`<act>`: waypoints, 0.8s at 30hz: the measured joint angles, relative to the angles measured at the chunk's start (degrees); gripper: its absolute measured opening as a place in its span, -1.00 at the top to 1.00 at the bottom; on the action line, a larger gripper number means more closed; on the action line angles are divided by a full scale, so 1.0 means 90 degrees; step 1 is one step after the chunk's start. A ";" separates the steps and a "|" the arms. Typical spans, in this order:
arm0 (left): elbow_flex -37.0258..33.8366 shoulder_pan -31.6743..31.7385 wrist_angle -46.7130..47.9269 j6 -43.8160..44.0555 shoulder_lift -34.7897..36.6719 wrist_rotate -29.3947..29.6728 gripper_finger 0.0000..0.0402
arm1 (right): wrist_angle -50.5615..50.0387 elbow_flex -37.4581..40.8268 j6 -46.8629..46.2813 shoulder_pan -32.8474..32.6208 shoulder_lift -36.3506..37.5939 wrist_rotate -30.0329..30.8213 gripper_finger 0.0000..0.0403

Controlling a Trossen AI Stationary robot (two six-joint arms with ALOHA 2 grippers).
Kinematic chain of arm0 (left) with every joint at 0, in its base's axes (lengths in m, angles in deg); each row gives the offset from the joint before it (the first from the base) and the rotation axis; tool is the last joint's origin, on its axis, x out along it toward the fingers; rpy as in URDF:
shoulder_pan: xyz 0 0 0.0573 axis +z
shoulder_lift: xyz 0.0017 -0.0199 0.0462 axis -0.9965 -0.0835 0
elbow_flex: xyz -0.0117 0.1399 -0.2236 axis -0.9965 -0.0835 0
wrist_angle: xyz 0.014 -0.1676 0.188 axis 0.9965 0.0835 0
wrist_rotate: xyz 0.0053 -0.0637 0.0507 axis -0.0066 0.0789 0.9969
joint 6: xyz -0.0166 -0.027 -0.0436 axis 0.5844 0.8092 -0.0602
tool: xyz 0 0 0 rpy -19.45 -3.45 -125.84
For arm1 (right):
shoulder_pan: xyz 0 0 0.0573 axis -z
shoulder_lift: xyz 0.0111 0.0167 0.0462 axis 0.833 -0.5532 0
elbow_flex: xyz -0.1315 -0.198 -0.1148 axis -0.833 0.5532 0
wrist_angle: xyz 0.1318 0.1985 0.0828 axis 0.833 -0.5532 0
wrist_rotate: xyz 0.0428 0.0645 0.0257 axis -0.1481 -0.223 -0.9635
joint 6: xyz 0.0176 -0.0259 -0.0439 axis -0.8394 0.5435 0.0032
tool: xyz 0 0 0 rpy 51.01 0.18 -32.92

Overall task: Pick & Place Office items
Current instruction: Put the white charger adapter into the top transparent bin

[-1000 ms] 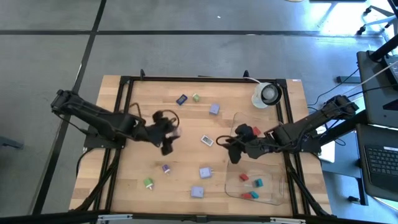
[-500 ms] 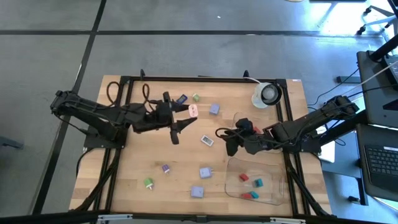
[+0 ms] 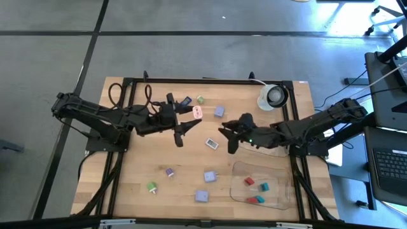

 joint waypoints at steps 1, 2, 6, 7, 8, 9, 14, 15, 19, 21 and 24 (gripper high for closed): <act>0.0000 0.0000 0.0015 0.0000 0.0000 0.0049 0.00 | 0.0206 0.0002 0.0169 0.0042 0.0000 -0.0097 0.21; 0.0000 0.0000 0.0047 0.0000 0.0000 0.0117 0.00 | 0.0402 0.0001 0.0315 0.0092 0.0000 -0.0186 0.21; 0.0000 0.0000 0.0161 -0.0154 0.0000 0.0273 0.00 | 0.1200 0.0002 0.0419 0.0352 0.0000 -0.0681 0.19; 0.0000 0.0000 0.0214 -0.0299 0.0000 0.0260 0.00 | 0.1373 0.0001 0.0371 0.0437 0.0000 -0.0906 0.16; 0.0000 0.0000 0.0296 -0.0468 0.0000 0.0237 0.00 | 0.1547 0.0002 0.0326 0.0530 0.0000 -0.1195 0.13; 0.0000 -0.0002 0.0400 -0.0635 0.0000 0.0222 0.00 | 0.1719 0.0002 0.0251 0.0632 0.0000 -0.1524 0.09; 0.0000 -0.0015 0.0851 -0.1174 0.0000 0.0207 0.00 | 0.2490 0.0001 -0.0581 0.1103 0.0000 -0.3185 -0.18; 0.0000 -0.0015 0.0910 -0.1225 0.0000 0.0208 0.00 | 0.2562 0.0001 -0.0761 0.1171 0.0000 -0.3359 -0.24; 0.0000 -0.0015 0.0923 -0.1422 0.0000 0.0201 0.00 | 0.2741 0.0000 -0.1350 0.1305 0.0000 -0.3534 -0.45; 0.0000 -0.0015 0.0918 -0.1535 0.0000 0.0107 0.00 | 0.2727 0.0000 -0.1494 0.1336 -0.0002 -0.3534 -0.53; 0.0000 -0.0014 0.0644 -0.1704 -0.0078 0.0031 0.00 | 0.2870 0.0000 -0.1579 0.1354 -0.0039 -0.3532 -0.62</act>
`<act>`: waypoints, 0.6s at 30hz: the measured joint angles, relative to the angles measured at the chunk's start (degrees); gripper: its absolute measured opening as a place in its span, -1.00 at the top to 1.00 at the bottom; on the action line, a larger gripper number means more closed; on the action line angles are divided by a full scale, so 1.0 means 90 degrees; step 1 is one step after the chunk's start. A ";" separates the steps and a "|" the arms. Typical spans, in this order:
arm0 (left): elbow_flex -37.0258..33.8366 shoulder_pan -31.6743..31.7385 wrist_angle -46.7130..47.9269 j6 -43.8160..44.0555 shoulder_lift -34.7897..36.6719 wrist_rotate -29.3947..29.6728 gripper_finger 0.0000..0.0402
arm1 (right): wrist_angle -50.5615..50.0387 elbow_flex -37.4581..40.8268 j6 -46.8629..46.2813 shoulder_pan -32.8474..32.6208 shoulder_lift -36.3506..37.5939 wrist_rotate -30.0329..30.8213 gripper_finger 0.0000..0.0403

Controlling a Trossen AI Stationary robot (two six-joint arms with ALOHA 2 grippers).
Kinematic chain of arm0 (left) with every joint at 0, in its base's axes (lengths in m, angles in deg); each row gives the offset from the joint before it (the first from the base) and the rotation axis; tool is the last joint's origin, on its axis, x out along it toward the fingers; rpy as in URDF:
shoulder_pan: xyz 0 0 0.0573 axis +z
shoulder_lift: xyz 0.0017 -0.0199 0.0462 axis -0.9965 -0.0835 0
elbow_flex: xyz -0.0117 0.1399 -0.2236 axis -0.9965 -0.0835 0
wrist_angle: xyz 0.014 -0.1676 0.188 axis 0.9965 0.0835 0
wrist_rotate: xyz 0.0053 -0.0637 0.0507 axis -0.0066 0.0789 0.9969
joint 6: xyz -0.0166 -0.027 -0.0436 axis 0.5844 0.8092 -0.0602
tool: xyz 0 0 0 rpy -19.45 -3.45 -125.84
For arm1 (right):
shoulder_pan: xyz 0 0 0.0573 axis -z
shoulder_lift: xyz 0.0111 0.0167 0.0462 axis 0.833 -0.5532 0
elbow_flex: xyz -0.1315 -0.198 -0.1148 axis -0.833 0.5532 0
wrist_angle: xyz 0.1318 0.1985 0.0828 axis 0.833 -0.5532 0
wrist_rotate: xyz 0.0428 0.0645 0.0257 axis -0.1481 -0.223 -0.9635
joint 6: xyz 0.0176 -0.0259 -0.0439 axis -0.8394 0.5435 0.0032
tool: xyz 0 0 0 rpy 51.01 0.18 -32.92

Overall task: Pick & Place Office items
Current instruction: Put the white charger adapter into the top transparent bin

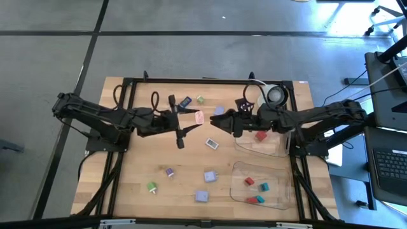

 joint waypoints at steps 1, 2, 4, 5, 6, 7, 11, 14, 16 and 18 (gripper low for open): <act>0.0000 0.0005 -0.0130 -0.0110 -0.0054 -0.0011 0.00 | 0.0113 0.0000 -0.0044 0.0000 -0.0035 -0.0002 -0.63; -0.0005 0.0007 -0.0262 -0.0257 -0.0122 -0.0022 0.00 | 0.0215 0.0002 -0.0062 0.0000 -0.0077 -0.0011 -0.65; 0.0000 0.0007 -0.0698 -0.0576 -0.0309 -0.0132 0.00 | 0.0577 0.0000 -0.0071 -0.0002 -0.0198 -0.0022 -0.66; 0.0000 0.0009 -0.0784 -0.0733 -0.0384 -0.0134 0.00 | 0.0677 0.0002 -0.0071 -0.0002 -0.0234 -0.0023 -0.66; 0.0000 0.0008 -0.0953 -0.0843 -0.0472 -0.0086 0.00 | 0.0763 0.0002 -0.0075 -0.0003 -0.0255 -0.0049 -0.67; 0.0000 0.0004 -0.1121 -0.0921 -0.0543 -0.0052 0.00 | 0.0813 0.0002 -0.0060 -0.0005 -0.0255 -0.0046 -0.67; 0.0000 0.0015 -0.1378 -0.0969 -0.0691 0.0007 0.00 | 0.0913 0.0002 0.0071 -0.0005 -0.0265 -0.0063 -0.67; 0.0000 0.0059 -0.1359 -0.1004 -0.0697 0.0047 0.00 | 0.0967 0.0002 0.0119 -0.0002 -0.0279 -0.0161 -0.67; 0.0000 0.0060 -0.1377 -0.0959 -0.0693 0.0080 0.00 | 0.0974 0.0002 0.0193 -0.0002 -0.0279 -0.0163 -0.67; 0.0000 0.0045 -0.1384 -0.0962 -0.0672 0.0124 0.00 | 0.0981 0.0002 0.0241 -0.0002 -0.0279 -0.0163 -0.67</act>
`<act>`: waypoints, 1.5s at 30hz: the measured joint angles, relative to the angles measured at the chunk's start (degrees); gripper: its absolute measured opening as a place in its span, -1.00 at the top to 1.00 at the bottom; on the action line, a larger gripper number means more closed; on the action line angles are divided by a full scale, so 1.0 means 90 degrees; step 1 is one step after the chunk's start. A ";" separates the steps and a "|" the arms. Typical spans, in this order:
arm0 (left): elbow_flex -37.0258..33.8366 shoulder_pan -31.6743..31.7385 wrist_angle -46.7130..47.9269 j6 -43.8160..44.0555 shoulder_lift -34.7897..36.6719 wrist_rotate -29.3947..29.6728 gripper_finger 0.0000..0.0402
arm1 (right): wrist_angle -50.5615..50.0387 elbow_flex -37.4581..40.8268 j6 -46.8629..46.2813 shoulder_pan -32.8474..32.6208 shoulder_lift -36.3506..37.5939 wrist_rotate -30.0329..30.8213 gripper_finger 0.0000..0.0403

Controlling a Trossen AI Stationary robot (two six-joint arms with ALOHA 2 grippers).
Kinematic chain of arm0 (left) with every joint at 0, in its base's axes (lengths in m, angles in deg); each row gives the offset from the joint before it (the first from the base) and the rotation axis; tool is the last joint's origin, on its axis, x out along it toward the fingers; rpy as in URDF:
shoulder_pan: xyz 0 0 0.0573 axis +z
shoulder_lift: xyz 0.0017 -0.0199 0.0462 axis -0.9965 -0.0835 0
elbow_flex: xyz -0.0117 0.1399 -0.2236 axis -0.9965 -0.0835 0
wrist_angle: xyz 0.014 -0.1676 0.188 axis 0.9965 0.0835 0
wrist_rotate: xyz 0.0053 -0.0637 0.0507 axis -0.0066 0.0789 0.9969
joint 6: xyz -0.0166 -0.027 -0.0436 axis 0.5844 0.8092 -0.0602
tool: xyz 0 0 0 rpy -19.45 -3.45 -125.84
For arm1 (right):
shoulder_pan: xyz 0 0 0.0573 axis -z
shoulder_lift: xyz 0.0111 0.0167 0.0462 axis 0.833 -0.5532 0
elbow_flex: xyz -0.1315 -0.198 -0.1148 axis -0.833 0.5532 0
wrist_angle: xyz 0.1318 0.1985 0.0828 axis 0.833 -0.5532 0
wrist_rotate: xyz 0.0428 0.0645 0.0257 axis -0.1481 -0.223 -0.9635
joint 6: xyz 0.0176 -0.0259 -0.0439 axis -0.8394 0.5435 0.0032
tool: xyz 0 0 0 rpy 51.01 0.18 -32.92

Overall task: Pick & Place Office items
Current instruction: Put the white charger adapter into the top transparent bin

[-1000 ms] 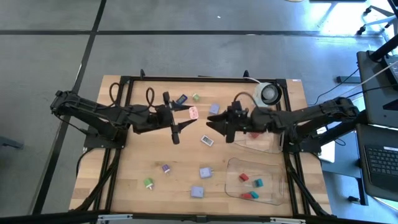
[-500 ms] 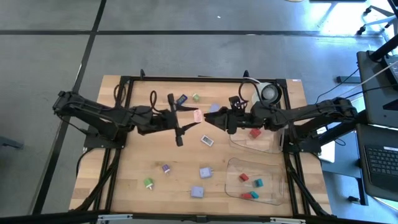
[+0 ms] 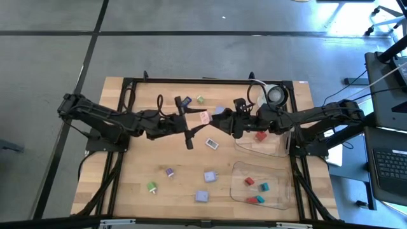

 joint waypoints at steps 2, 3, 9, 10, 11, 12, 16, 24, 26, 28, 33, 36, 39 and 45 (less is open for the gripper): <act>0.0000 -0.0033 -0.0011 0.0000 0.0010 0.0002 0.00 | 0.0002 0.0000 0.0001 0.0002 0.0000 0.0000 -0.67; 0.0000 -0.0051 -0.0004 0.0001 0.0010 0.0002 0.00 | 0.0005 0.0000 0.0001 0.0011 0.0000 0.0000 -0.67; -0.0005 0.0042 0.0213 0.0192 -0.0032 0.0000 0.00 | 0.0053 0.0000 0.0001 0.0015 0.0002 0.0000 -0.67; -0.0005 0.0074 0.0217 0.0235 -0.0040 0.0002 0.00 | 0.0053 0.0000 0.0003 0.0015 0.0002 0.0012 -0.67; -0.0005 0.0114 0.0182 0.0270 -0.0053 0.0007 0.00 | 0.0055 0.0000 0.0001 0.0015 0.0002 0.0074 -0.67; -0.0002 0.0160 0.0167 0.0279 -0.0064 0.0007 0.00 | 0.0053 0.0000 0.0003 0.0015 0.0002 0.0154 -0.67; -0.0002 0.0319 0.0179 0.0344 -0.0078 -0.0080 0.00 | 0.0051 0.0000 0.0004 0.0017 0.0002 0.0377 -0.66; -0.0002 0.0421 0.0182 0.0457 -0.0078 -0.0220 0.00 | -0.0348 0.0000 -0.0190 0.0022 0.0007 0.0581 -0.48; -0.0002 0.0423 0.0192 0.0457 -0.0078 -0.0209 0.00 | -0.0432 0.0000 -0.0285 0.0032 0.0007 0.0603 -0.40; -0.0005 0.0425 0.0235 0.0456 -0.0078 -0.0210 0.00 | -0.0481 -0.0002 -0.0319 0.0032 0.0010 0.0665 -0.31; -0.0007 0.0425 0.0389 0.0459 -0.0078 -0.0186 0.00 | -0.0485 -0.0002 -0.0222 0.0032 0.0010 0.0681 -0.05; -0.0002 0.0425 0.0488 0.0507 -0.0075 -0.0183 0.00 | -0.0522 -0.0002 -0.0171 0.0032 0.0007 0.0697 0.01; 0.0000 0.0425 0.0493 0.0554 -0.0075 -0.0194 0.00 | -0.0520 -0.0002 -0.0171 0.0032 0.0007 0.0697 -0.06; 0.0000 0.0408 0.0569 0.0584 -0.0078 -0.0291 0.00 | -0.0419 -0.0002 -0.0166 0.0039 0.0007 0.0766 -0.39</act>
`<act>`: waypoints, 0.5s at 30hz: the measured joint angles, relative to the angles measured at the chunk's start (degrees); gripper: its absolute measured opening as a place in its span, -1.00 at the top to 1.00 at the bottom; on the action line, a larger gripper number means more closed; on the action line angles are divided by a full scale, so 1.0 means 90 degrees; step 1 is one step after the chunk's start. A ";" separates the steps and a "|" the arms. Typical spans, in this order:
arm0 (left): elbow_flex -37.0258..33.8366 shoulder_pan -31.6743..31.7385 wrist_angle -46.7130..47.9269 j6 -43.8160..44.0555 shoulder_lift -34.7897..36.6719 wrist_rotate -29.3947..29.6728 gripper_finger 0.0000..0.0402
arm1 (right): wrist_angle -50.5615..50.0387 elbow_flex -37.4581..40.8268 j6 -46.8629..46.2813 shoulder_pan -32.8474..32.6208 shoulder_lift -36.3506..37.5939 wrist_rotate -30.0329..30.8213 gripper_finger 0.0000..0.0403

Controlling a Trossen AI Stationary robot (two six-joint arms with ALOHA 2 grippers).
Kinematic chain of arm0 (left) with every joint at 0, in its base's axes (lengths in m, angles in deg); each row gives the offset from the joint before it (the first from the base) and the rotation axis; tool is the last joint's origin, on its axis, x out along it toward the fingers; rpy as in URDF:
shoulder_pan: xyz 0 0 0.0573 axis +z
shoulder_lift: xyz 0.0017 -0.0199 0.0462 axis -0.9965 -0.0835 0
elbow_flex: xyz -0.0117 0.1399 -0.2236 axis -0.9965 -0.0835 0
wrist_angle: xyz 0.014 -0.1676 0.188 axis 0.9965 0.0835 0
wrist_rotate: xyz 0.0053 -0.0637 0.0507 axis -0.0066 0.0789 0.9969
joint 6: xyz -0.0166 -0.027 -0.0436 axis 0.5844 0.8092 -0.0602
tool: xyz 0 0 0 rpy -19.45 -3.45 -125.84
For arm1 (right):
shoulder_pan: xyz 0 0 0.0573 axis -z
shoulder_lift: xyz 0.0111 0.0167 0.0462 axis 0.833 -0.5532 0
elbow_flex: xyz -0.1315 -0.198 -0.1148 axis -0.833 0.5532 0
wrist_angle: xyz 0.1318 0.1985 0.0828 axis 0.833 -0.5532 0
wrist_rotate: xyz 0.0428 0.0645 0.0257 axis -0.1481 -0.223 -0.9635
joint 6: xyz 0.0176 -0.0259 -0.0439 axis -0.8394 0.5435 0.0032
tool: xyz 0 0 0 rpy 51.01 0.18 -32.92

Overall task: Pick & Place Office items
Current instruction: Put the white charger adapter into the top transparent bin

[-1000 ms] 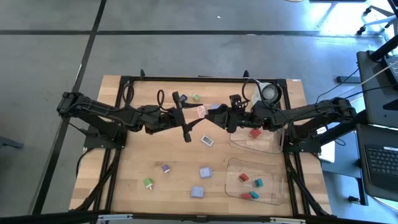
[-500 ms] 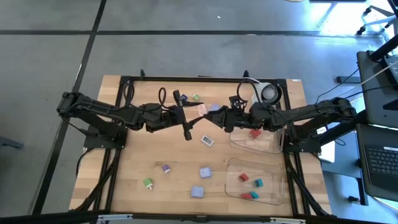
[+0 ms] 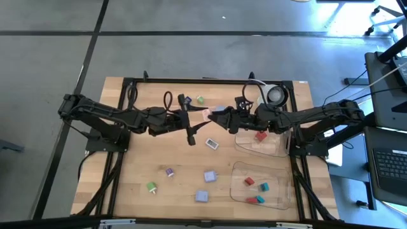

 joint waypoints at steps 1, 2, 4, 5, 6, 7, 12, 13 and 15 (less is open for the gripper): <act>0.0000 0.0001 0.0021 0.0023 0.0000 0.0006 0.00 | 0.0001 0.0000 0.0000 0.0000 0.0000 -0.0001 -0.42; 0.0000 0.0002 0.0063 0.0056 0.0000 0.0008 0.00 | 0.0004 0.0000 0.0000 -0.0002 0.0000 -0.0001 -0.43; 0.0000 0.0002 0.0094 0.0111 0.0000 0.0012 0.00 | 0.0001 0.0000 0.0000 -0.0002 0.0000 -0.0010 -0.44; 0.0000 0.0002 0.0087 0.0111 0.0000 0.0023 0.00 | 0.0001 0.0000 0.0000 -0.0002 0.0000 -0.0024 -0.43; 0.0000 0.0002 0.0084 0.0111 0.0000 0.0024 0.00 | 0.0001 0.0000 0.0000 -0.0002 0.0000 -0.0026 -0.42; 0.0000 0.0002 0.0088 0.0111 0.0000 0.0024 0.00 | 0.0001 0.0000 0.0000 -0.0002 0.0000 -0.0026 -0.40; 0.0000 0.0002 0.0069 0.0106 0.0000 0.0034 0.00 | -0.0011 0.0000 -0.0020 -0.0002 0.0000 -0.0028 -0.26; 0.0000 0.0002 0.0061 0.0106 0.0000 0.0034 0.00 | -0.0016 0.0000 -0.0027 -0.0002 0.0000 -0.0028 -0.22; 0.0000 0.0002 0.0033 0.0037 0.0000 0.0046 0.00 | -0.0013 0.0000 -0.0029 -0.0002 0.0000 -0.0028 -0.13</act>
